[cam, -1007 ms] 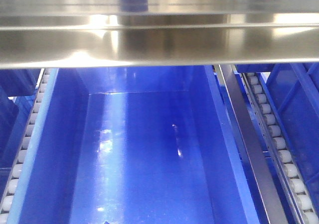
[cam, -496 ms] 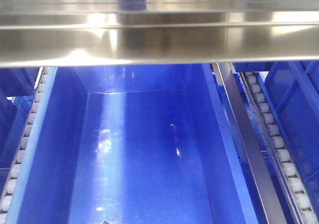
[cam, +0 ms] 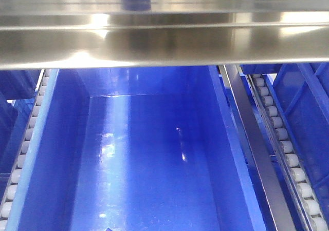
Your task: Pour parts from conveyor to right shelf
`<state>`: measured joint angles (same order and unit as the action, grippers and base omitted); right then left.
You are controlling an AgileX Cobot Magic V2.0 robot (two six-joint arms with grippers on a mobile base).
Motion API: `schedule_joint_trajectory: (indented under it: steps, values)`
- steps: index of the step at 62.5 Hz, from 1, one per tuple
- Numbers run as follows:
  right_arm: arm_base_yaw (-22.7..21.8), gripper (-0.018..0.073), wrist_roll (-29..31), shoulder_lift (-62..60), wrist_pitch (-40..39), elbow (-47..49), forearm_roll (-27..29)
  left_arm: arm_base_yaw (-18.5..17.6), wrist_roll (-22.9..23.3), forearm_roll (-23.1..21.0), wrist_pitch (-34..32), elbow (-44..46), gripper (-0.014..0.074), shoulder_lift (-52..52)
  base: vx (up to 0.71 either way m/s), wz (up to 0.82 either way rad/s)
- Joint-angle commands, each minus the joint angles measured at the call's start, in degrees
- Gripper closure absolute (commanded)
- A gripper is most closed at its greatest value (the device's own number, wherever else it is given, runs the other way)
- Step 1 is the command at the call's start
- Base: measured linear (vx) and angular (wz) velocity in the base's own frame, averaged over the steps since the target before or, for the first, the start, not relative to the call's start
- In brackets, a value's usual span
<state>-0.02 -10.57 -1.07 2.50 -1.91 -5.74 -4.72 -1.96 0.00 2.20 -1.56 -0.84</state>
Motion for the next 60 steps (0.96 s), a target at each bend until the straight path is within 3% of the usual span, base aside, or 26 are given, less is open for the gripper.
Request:
schedule_joint_trajectory:
  steps: [1,60]
  values:
    - [0.32,0.0568,2.03,-0.54,-8.92,-0.84,-1.64,-0.23,0.49,0.00,-4.11,-1.71,0.0603,-0.64,0.00,0.00]
    - [0.32,0.0568,2.03,-0.54,-8.92,-0.84,-1.64,-0.23,0.49,0.00,-4.11,-1.71,0.0603,-0.64,0.00,0.00]
